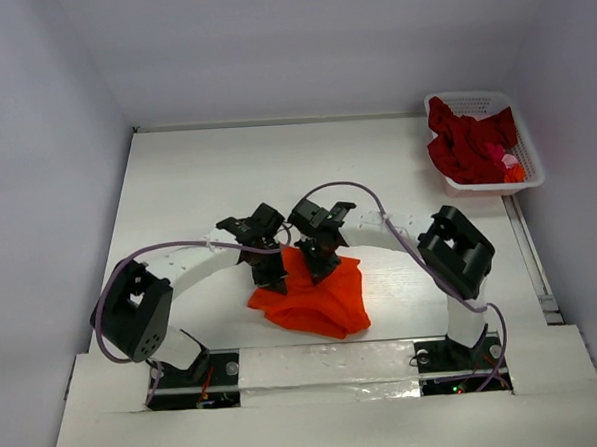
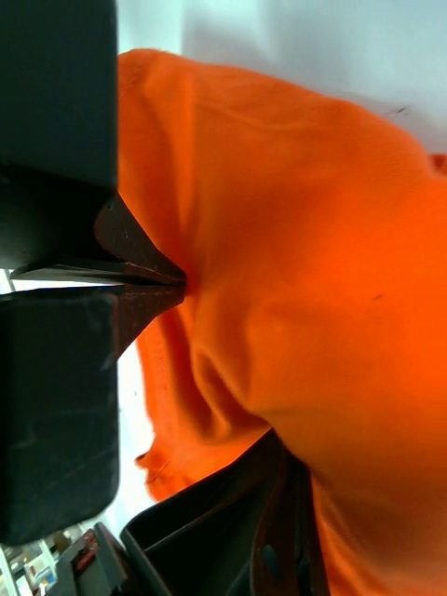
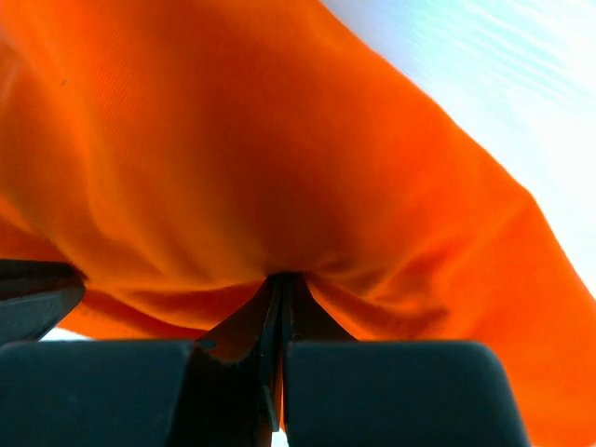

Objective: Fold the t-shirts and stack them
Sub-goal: Fold the long partially folded tshirt into a neat square

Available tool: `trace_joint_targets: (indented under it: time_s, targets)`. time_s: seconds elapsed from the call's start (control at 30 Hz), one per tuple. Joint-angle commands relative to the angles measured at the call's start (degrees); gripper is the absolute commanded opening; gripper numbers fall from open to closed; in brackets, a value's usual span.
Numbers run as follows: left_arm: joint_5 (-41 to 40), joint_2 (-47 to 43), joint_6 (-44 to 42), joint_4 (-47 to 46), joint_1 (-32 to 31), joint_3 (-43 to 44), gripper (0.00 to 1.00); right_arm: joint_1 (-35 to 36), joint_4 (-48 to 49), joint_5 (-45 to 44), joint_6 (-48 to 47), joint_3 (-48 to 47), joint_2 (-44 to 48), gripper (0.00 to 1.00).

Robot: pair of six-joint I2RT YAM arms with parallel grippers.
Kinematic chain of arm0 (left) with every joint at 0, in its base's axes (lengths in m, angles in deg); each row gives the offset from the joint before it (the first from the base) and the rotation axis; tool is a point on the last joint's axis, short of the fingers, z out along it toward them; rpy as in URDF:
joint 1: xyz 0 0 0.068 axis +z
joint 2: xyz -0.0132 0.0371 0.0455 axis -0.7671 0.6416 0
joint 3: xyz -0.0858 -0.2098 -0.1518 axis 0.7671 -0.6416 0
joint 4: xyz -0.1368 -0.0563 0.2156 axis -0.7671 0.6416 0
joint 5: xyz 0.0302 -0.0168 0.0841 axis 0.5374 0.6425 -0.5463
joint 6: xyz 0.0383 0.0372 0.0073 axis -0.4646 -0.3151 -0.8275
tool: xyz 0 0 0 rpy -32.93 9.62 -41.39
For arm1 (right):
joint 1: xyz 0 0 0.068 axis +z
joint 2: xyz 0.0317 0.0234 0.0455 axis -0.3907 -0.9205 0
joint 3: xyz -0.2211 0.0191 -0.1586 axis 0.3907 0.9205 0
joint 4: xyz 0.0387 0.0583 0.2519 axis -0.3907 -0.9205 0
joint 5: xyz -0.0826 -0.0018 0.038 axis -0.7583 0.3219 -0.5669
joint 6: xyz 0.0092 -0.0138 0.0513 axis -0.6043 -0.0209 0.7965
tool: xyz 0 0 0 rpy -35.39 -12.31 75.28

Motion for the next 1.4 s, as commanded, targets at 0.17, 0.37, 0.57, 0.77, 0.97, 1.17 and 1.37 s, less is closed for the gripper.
trace_joint_targets:
  time_s: [0.17,0.37,0.57,0.77,0.97,1.17,1.37]
  targets:
    - [-3.15,3.13,-2.75,-1.30,-1.29,-4.00,0.00,-2.46,6.00,5.41,0.73,0.62,-2.94,0.00]
    - [-2.10,4.98,-3.54,-1.74,-1.91,-6.64,0.00,-4.74,6.80,6.73,1.08,-0.17,-5.22,0.00]
    - [-2.19,6.38,-2.76,-3.85,-1.91,-5.51,0.00,-5.80,4.61,6.47,-0.50,-5.53,-7.42,0.00]
    - [-2.63,11.91,-3.72,-4.20,-1.91,1.07,0.00,-9.40,4.25,9.36,-0.85,-8.70,-9.88,0.00]
    - [-3.59,17.71,-5.39,-2.97,-1.91,8.19,0.00,-12.13,1.80,9.81,-3.04,-13.96,-13.74,0.00]
    - [-4.03,22.37,-6.88,-2.09,0.63,13.04,0.00,-14.94,-0.58,10.42,-4.01,-19.94,-16.38,0.00]
    - [-5.44,22.65,-9.16,-1.04,6.17,14.01,0.00,-16.09,-1.73,11.13,-3.93,-23.37,-18.05,0.00]
